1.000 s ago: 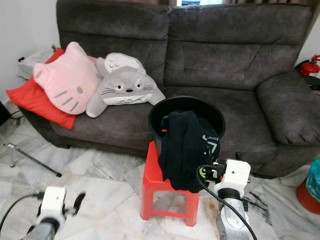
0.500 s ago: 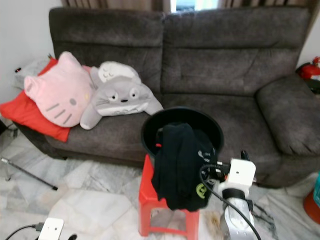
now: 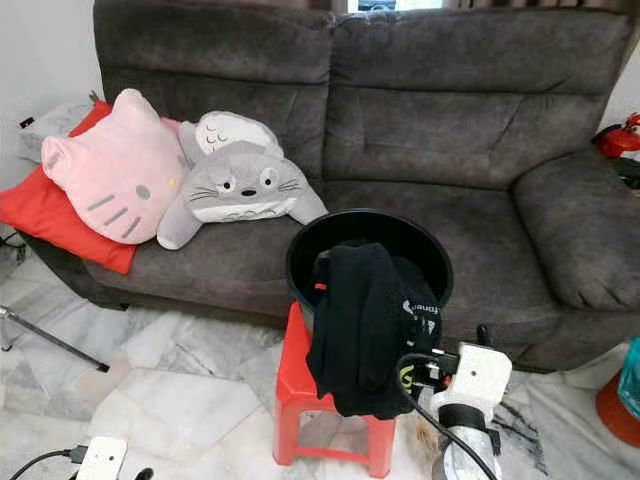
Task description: Hang hanger
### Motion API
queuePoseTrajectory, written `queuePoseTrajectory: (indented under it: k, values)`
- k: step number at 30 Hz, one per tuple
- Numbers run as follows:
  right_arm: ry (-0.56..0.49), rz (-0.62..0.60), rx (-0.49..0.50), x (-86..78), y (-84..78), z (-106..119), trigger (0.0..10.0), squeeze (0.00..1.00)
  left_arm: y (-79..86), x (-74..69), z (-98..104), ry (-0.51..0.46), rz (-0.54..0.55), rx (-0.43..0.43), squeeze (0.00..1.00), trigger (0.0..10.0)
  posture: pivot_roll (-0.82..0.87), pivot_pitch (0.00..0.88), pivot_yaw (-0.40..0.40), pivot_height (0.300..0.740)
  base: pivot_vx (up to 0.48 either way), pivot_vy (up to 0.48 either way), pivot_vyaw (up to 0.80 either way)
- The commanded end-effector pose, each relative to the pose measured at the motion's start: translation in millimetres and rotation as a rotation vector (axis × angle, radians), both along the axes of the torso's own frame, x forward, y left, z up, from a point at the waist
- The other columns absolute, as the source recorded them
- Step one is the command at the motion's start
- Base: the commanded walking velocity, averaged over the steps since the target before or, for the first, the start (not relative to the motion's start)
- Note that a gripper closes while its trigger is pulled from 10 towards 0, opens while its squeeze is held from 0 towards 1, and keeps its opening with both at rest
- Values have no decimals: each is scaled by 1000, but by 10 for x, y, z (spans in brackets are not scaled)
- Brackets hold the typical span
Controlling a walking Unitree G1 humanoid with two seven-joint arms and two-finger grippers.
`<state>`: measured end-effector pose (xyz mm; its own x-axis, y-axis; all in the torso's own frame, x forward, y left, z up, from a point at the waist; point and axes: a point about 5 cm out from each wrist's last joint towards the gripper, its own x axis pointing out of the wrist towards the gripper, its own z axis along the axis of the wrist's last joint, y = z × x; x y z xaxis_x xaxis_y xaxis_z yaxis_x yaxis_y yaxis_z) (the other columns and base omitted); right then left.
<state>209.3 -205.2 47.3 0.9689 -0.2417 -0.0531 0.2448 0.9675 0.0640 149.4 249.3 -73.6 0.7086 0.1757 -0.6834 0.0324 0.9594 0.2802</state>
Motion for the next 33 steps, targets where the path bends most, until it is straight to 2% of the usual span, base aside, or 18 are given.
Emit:
queuePoseTrajectory:
  k: [1,3,8,17,23,33]
  values:
    - [1,-17,12,-25,-50,3,10000,0,-4,-53,-25,17,-8,10,0,10000,-140,0,29,740,0,0,0]
    - [87,-11,33,-67,-77,-149,10000,0,-6,-68,-32,20,-8,13,0,10000,-142,0,30,740,0,0,0]
    - [210,34,38,-85,-84,-353,10000,0,-9,-60,-30,14,-6,19,0,10000,-139,0,27,740,0,0,0]
    - [264,111,20,-79,-57,-460,10000,0,4,-68,-25,5,2,35,0,10000,-137,0,25,740,0,0,0]
    - [354,261,17,-101,28,-609,10000,0,-2,-83,-32,7,2,38,0,10000,-131,0,22,740,0,0,0]
    - [354,261,17,-101,28,-609,10000,0,-2,-83,-32,7,2,38,0,10000,-131,0,22,740,0,0,0]
